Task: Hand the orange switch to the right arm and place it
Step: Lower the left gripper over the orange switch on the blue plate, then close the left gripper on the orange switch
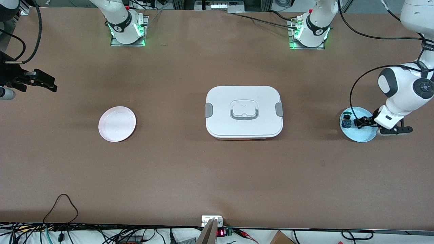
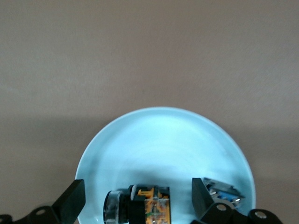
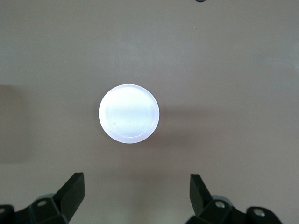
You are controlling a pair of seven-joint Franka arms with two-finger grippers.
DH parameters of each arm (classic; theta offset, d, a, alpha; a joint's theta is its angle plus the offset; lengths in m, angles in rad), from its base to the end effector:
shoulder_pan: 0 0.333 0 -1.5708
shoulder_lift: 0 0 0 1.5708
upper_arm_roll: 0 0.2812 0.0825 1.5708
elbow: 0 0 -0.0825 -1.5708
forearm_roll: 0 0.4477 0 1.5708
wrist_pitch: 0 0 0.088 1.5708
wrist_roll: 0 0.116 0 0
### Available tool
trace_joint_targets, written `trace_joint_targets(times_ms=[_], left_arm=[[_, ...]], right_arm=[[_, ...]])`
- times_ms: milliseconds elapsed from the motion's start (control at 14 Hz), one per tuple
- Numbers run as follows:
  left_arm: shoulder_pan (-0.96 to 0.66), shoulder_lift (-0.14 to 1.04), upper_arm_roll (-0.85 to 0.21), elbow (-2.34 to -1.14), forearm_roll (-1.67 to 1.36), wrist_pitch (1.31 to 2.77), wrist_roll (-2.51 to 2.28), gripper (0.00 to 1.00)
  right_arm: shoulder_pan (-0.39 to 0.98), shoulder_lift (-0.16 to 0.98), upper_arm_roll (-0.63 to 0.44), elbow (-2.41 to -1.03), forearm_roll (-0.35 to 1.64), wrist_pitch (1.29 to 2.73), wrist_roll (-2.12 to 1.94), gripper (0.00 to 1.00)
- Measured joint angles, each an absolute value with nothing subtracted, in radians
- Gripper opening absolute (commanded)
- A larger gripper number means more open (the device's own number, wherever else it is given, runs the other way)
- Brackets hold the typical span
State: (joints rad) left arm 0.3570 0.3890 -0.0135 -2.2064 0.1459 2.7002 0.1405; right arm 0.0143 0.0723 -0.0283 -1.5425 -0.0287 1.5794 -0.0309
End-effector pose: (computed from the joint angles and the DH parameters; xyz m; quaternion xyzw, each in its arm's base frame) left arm 0.5529 0.1926 0.1159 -0.9974 -0.0377 -0.0432 0.0437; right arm 0.6372 -0.0117 0.5513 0.9997 0.0088 -0.0180 0.0150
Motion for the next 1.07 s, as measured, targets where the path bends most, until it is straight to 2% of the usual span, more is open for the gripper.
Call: trace_joint_targets(times_ms=[1071], left_arm=[[0.385, 0.413, -0.014, -2.257, 0.146, 2.736, 0.189, 1.0]], right_arm=[[0.014, 0.073, -0.028, -1.542, -0.029, 1.579, -0.031, 1.0]])
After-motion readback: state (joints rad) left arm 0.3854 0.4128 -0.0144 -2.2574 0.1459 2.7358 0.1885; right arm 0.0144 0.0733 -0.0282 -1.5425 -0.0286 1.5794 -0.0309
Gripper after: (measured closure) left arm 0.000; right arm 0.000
